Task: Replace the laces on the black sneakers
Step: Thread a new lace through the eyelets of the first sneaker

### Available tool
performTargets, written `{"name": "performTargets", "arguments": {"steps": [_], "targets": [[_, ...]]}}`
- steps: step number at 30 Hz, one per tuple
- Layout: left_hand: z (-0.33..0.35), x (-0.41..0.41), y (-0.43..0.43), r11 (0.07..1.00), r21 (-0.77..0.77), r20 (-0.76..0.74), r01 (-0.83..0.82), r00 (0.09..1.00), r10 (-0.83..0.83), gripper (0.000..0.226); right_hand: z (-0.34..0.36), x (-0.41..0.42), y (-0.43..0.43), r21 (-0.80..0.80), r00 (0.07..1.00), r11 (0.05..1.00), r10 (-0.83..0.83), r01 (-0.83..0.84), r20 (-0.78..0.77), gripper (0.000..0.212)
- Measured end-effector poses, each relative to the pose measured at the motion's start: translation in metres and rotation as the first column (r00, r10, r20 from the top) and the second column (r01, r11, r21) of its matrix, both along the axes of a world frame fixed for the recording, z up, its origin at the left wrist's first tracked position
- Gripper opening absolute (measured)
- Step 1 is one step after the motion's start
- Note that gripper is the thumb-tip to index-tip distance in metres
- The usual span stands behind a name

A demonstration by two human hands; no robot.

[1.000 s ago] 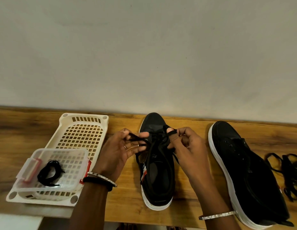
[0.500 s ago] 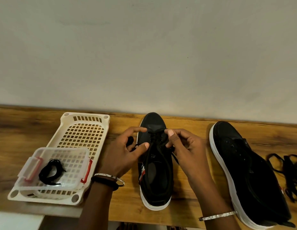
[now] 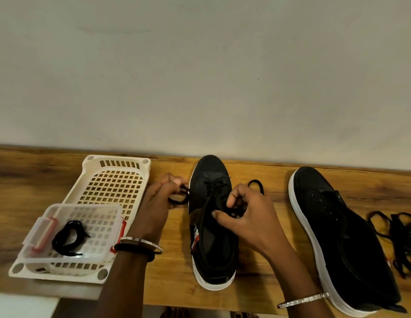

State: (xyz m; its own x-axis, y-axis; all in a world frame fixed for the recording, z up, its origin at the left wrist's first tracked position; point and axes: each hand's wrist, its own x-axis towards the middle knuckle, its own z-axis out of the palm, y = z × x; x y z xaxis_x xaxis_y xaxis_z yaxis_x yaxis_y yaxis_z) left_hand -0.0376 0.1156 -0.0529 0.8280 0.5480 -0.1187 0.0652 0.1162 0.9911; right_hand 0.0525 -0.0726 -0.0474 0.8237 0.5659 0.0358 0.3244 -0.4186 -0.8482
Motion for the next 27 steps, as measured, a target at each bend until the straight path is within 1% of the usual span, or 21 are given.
{"name": "performTargets", "arguments": {"steps": [1,2,3,4,6,8,9,11,12,13,15,16,17,19,20,21,23,25,27], "targets": [[0.002,0.0,0.002,0.987,-0.153,0.066,-0.057,0.996,0.067,0.025,-0.002,0.0,0.0,0.01,1.0,1.0,-0.012,0.012,0.009,0.029],[0.005,-0.002,0.004,0.946,-0.315,0.134,-0.082,0.982,0.13,0.025,-0.002,0.0,0.0,0.021,1.0,1.0,-0.022,0.022,0.013,0.026],[0.009,-0.004,0.005,0.893,-0.441,0.183,-0.084,0.966,0.182,0.026,-0.003,0.0,0.0,0.03,1.0,0.999,-0.029,0.028,0.013,0.025],[0.011,-0.006,0.005,0.854,-0.512,0.203,-0.086,0.954,0.219,0.029,-0.003,0.0,0.0,0.036,0.999,0.999,-0.033,0.032,0.01,0.024],[0.014,-0.009,0.002,0.836,-0.537,0.191,-0.115,0.948,0.253,0.034,-0.004,-0.001,0.001,0.043,0.999,0.998,-0.038,0.037,0.005,0.023],[0.013,-0.009,-0.001,0.878,-0.452,0.15,-0.158,0.957,0.249,0.029,-0.005,-0.001,0.002,0.046,0.999,0.998,-0.046,0.046,0.004,0.022],[0.011,-0.007,-0.001,0.917,-0.358,0.12,-0.174,0.966,0.23,0.026,-0.005,-0.001,0.002,0.052,0.999,0.997,-0.049,0.049,0.0,0.022],[0.007,-0.005,-0.002,0.988,-0.073,0.045,-0.139,0.989,0.142,0.023,-0.005,0.0,0.001,0.058,0.999,0.997,-0.049,0.049,-0.008,0.022],[0.004,-0.004,-0.002,0.994,0.071,0.012,-0.079,0.997,0.079,0.023,-0.005,0.0,0.001,0.06,0.999,0.997,-0.047,0.047,-0.009,0.022],[0.003,-0.003,-0.004,0.984,0.179,-0.008,0.002,1.0,-0.001,0.025,-0.005,0.0,0.001,0.064,0.999,0.997,-0.043,0.044,-0.009,0.022],[-0.002,-0.003,-0.006,0.935,0.317,-0.031,0.156,0.988,-0.154,0.033,-0.006,0.001,0.001,0.083,0.999,0.996,-0.039,0.04,-0.014,0.022],[-0.005,-0.003,-0.007,0.905,0.381,-0.047,0.19,0.981,-0.186,0.033,-0.006,0.001,0.0,0.09,0.999,0.995,-0.039,0.041,-0.017,0.024],[-0.007,-0.003,-0.006,0.867,0.456,-0.073,0.201,0.979,-0.188,0.029,-0.006,0.001,0.0,0.093,0.999,0.995,-0.039,0.04,-0.014,0.024],[-0.011,-0.004,-0.003,0.779,0.597,-0.114,0.191,0.982,-0.153,0.021,-0.006,0.001,-0.001,0.09,0.999,0.995,-0.034,0.033,0.006,0.023],[-0.012,-0.005,-0.001,0.751,0.63,-0.13,0.197,0.98,-0.148,0.017,-0.005,0.001,-0.002,0.086,0.999,0.996,-0.033,0.032,0.015,0.024],[-0.013,-0.005,0.001,0.745,0.634,-0.141,0.21,0.978,-0.155,0.013,-0.005,0.001,-0.002,0.081,0.999,0.996,-0.034,0.032,0.019,0.024],[-0.013,-0.007,0.002,0.745,0.628,-0.146,0.227,0.974,-0.174,0.014,-0.004,0.001,-0.002,0.065,0.999,0.997,-0.036,0.035,0.016,0.028],[-0.013,-0.006,0.001,0.731,0.65,-0.142,0.207,0.978,-0.151,0.015,-0.004,0.002,-0.002,0.053,1.0,0.998,-0.029,0.029,0.003,0.028],[-0.012,-0.003,-0.002,0.703,0.685,-0.15,0.193,0.981,-0.123,0.003,-0.004,0.003,-0.002,0.053,1.0,0.998,-0.027,0.027,-0.011,0.023]]}}
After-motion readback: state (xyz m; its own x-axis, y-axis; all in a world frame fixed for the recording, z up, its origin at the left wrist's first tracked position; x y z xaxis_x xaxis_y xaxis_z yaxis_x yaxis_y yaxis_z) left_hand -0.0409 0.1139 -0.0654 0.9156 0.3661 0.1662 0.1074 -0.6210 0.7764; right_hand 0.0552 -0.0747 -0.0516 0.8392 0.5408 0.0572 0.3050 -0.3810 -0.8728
